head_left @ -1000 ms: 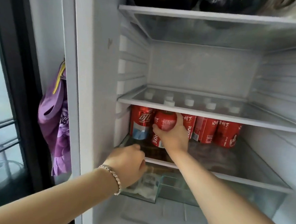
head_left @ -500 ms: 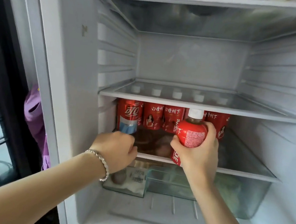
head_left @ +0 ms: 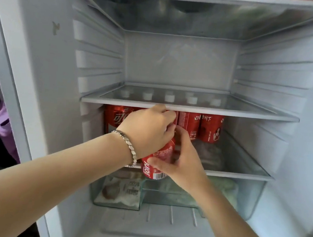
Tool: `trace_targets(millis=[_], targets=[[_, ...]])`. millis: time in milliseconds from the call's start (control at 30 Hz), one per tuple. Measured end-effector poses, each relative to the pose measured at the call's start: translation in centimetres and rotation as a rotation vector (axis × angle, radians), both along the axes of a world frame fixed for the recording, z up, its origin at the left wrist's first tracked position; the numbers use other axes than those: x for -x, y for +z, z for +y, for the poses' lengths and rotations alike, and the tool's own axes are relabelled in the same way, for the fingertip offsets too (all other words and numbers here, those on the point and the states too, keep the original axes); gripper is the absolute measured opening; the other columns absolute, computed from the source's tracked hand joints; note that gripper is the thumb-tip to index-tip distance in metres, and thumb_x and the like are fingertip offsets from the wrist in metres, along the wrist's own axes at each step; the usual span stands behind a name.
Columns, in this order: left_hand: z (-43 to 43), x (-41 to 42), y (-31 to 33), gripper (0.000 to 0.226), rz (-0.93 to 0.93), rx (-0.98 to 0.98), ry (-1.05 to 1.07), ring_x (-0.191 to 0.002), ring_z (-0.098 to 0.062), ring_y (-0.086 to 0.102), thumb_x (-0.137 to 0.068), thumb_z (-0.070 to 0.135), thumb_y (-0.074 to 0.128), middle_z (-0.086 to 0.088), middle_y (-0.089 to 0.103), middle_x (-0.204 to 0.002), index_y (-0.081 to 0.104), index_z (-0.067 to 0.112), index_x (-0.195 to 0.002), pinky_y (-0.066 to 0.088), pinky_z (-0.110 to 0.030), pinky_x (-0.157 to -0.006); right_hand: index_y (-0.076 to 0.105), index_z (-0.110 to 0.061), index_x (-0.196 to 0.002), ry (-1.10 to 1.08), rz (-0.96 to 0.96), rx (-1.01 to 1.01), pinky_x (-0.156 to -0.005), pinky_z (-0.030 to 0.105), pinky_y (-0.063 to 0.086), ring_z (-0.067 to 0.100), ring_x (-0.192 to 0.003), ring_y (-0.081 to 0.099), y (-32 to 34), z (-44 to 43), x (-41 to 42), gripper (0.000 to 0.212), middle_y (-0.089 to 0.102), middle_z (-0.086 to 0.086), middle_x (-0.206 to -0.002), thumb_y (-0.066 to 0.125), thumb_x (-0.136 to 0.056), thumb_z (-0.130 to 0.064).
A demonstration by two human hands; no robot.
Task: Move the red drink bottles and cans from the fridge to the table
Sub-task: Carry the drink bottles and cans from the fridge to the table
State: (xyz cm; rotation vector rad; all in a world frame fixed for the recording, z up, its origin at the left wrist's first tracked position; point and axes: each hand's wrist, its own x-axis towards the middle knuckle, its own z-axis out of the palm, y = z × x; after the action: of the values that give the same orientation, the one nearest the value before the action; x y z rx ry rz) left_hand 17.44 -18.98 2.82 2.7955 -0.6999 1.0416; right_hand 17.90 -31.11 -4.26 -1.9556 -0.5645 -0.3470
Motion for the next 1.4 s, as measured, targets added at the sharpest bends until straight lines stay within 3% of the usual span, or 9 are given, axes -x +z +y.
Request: trace_targets(millis=[67, 133, 233, 333, 567, 733, 1033, 1200, 1400], targets=[[0.4, -0.5, 0.1, 0.019, 0.019, 0.04, -0.007, -0.075, -0.023, 0.054, -0.094, 0.03, 0.043, 0.006, 0.044, -0.087, 0.044, 0.018, -0.079, 0.042, -0.029, -0.061, 0.041, -0.022, -0.128, -0.046, 0.053, -0.231, -0.083, 0.009, 0.047, -0.009, -0.094, 0.058, 0.2, -1.5, -1.4, 0.069, 0.058, -0.014, -0.109, 0.055, -0.07, -0.058], [0.4, -0.8, 0.0, 0.023, 0.019, 0.063, 0.012, -0.073, -0.022, 0.054, -0.092, 0.031, 0.045, 0.007, 0.045, -0.083, 0.043, 0.018, -0.074, 0.043, -0.029, -0.06, 0.047, -0.01, -0.129, -0.385, 0.028, -0.382, -0.094, 0.022, 0.045, 0.008, -0.109, 0.057, 0.2, -3.4, -4.7, 0.058, 0.058, 0.0, -0.118, 0.059, -0.085, -0.046], [0.3, -0.8, -0.3, 0.025, -0.013, 0.087, 0.024, -0.068, -0.022, 0.053, -0.088, 0.032, 0.05, 0.008, 0.044, -0.077, 0.044, 0.017, -0.069, 0.037, -0.026, -0.056, 0.028, 0.0, -0.142, -0.702, 0.161, -0.293, -0.11, 0.04, 0.031, 0.033, -0.132, 0.036, 0.6, -5.8, -9.7, 0.078, 0.038, 0.019, -0.14, 0.07, -0.081, -0.023], [0.2, -0.7, -0.4, 0.025, 0.002, 0.096, 0.042, -0.066, -0.021, 0.054, -0.089, 0.033, 0.049, 0.01, 0.036, -0.072, 0.045, 0.017, -0.069, 0.041, -0.026, -0.055, 0.017, -0.004, -0.147, -0.661, 0.231, -0.291, -0.115, 0.04, 0.026, 0.032, -0.138, 0.028, 1.1, -6.8, -13.4, 0.097, 0.027, 0.017, -0.148, 0.078, -0.074, -0.025], [-0.2, -0.7, -0.3, 0.023, -0.021, 0.132, 0.048, -0.064, -0.022, 0.055, -0.088, 0.028, 0.05, 0.006, 0.049, -0.075, 0.047, 0.016, -0.069, 0.045, -0.026, -0.055, 0.045, -0.009, -0.13, -0.711, 0.102, -0.263, -0.094, 0.032, 0.044, 0.029, -0.116, 0.055, 1.1, -8.2, -14.3, 0.071, 0.053, 0.014, -0.128, 0.079, -0.072, -0.03], [-0.1, -0.9, -0.5, 0.023, -0.053, 0.143, 0.041, -0.057, -0.022, 0.053, -0.085, 0.023, 0.056, 0.005, 0.05, -0.07, 0.05, 0.014, -0.065, 0.034, -0.019, -0.048, 0.043, -0.018, -0.132, -0.797, 0.033, -0.25, -0.086, 0.033, 0.042, 0.029, -0.112, 0.049, 0.8, -7.4, -9.2, 0.079, 0.048, 0.013, -0.125, 0.081, -0.064, -0.031], [-0.3, -0.9, -0.3, 0.044, -0.081, 0.072, 0.061, -0.055, -0.016, 0.048, -0.09, 0.047, 0.032, 0.005, 0.049, -0.066, 0.049, 0.015, -0.065, 0.029, -0.019, -0.044, 0.045, -0.022, -0.124, -0.746, -0.05, -0.609, -0.081, 0.025, 0.038, 0.016, -0.094, 0.054, 0.2, -6.5, -2.7, 0.075, 0.054, -0.004, -0.11, 0.083, -0.06, -0.016], [-0.1, -1.3, -0.1, 0.036, -0.055, 0.02, 0.076, -0.064, -0.022, 0.056, -0.096, 0.038, 0.038, 0.004, 0.049, -0.07, 0.051, 0.012, -0.074, 0.045, -0.027, -0.055, 0.044, -0.024, -0.117, -0.721, -0.037, -0.666, -0.079, 0.025, 0.04, 0.012, -0.087, 0.054, 0.5, -6.7, -2.8, 0.068, 0.053, -0.007, -0.104, 0.082, -0.062, -0.013], [-0.2, -1.2, -0.5, 0.024, -0.108, 0.09, 0.056, -0.075, -0.026, 0.064, -0.095, 0.029, 0.043, 0.001, 0.068, -0.091, 0.062, 0.017, -0.102, 0.052, -0.034, -0.062, 0.046, -0.02, -0.123, -0.768, 0.011, -1.101, -0.092, 0.034, 0.05, 0.012, -0.089, 0.059, 0.9, -8.0, -2.9, 0.065, 0.057, -0.011, -0.098, 0.078, -0.067, -0.012]])
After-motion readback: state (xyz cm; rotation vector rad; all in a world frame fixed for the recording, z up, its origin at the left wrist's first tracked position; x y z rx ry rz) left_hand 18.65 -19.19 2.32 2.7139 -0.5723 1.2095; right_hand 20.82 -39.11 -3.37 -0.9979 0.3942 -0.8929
